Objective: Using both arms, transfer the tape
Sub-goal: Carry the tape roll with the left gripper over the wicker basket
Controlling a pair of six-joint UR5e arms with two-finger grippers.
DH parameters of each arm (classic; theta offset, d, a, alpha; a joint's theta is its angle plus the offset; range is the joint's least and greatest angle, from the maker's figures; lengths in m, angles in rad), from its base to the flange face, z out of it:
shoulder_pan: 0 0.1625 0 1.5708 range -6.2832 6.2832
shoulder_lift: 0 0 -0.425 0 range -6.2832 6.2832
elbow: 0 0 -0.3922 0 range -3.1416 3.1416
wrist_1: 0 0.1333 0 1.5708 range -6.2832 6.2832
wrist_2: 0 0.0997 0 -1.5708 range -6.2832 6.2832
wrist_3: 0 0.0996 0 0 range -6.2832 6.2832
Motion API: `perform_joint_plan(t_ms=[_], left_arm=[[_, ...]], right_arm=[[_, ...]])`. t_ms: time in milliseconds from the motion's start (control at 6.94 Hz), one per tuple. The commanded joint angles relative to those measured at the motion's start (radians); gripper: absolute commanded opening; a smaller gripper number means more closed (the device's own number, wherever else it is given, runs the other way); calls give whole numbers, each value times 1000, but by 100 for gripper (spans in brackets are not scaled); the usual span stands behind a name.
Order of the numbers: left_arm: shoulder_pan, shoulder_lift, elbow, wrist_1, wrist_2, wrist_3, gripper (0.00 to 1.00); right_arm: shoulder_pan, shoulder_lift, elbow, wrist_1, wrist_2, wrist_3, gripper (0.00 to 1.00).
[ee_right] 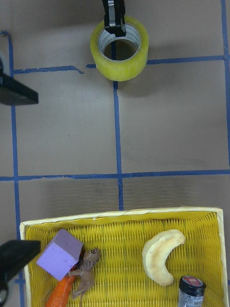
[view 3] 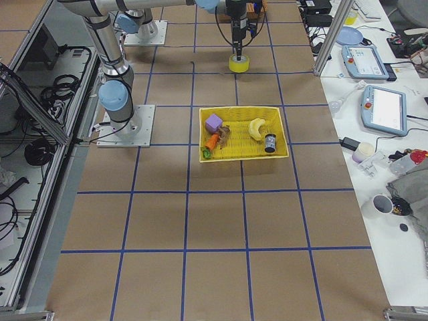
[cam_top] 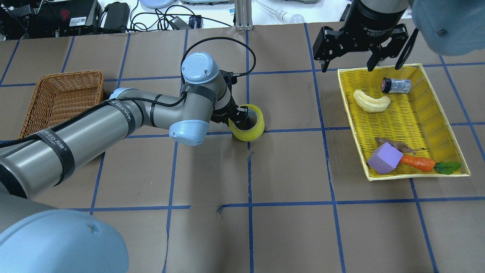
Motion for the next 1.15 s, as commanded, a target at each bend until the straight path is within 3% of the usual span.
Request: perform_joint_plan(t_ms=[0, 432, 1008], left_arm=[[108, 71, 2, -109, 43, 91, 0], [272, 145, 2, -155, 98, 288, 0], [550, 171, -7, -155, 100, 566, 0]], right_arm=[[0, -1, 0, -6, 1, 0, 100], [0, 1, 0, -14, 4, -1, 100], [2, 2, 2, -12, 3, 0, 100]])
